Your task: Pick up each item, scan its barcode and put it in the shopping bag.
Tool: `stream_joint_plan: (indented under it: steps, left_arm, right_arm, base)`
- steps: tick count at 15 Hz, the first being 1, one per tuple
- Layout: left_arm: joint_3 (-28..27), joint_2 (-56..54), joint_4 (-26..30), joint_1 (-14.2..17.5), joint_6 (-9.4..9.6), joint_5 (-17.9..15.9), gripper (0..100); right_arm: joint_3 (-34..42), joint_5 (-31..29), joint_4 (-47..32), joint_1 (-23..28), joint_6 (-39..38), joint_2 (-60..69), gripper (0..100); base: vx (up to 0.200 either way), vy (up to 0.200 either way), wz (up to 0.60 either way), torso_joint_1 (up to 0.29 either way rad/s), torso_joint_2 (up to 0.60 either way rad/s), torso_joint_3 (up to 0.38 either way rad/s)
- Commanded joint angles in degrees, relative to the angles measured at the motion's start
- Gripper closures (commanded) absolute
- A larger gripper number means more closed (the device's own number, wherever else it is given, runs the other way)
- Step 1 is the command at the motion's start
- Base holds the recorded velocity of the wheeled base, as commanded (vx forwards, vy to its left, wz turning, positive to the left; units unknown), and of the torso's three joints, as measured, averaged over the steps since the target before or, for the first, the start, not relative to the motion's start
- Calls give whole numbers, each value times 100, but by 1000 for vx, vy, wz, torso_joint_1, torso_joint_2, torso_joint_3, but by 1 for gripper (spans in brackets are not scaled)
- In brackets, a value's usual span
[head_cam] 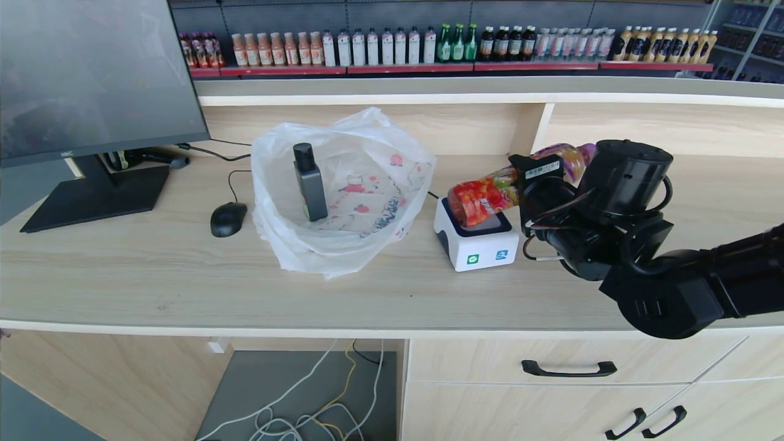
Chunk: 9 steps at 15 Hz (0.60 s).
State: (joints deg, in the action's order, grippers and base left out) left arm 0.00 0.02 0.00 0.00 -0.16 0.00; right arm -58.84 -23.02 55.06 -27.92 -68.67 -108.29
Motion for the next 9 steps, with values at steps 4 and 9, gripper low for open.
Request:
stream_joint_plan:
  steps: [4,9]
  left_arm:
    - [0,-2,0,0,-2,0,0]
    - [0,-2,0,-9,-11,0,0]
  right_arm:
    - [-13,8,-5,-12,-68,-8,100]
    - [-31,16,-5,-12,-85,36,100]
  base:
    - [0,0,0,0,0,0]
    - [0,0,0,0,0,0]
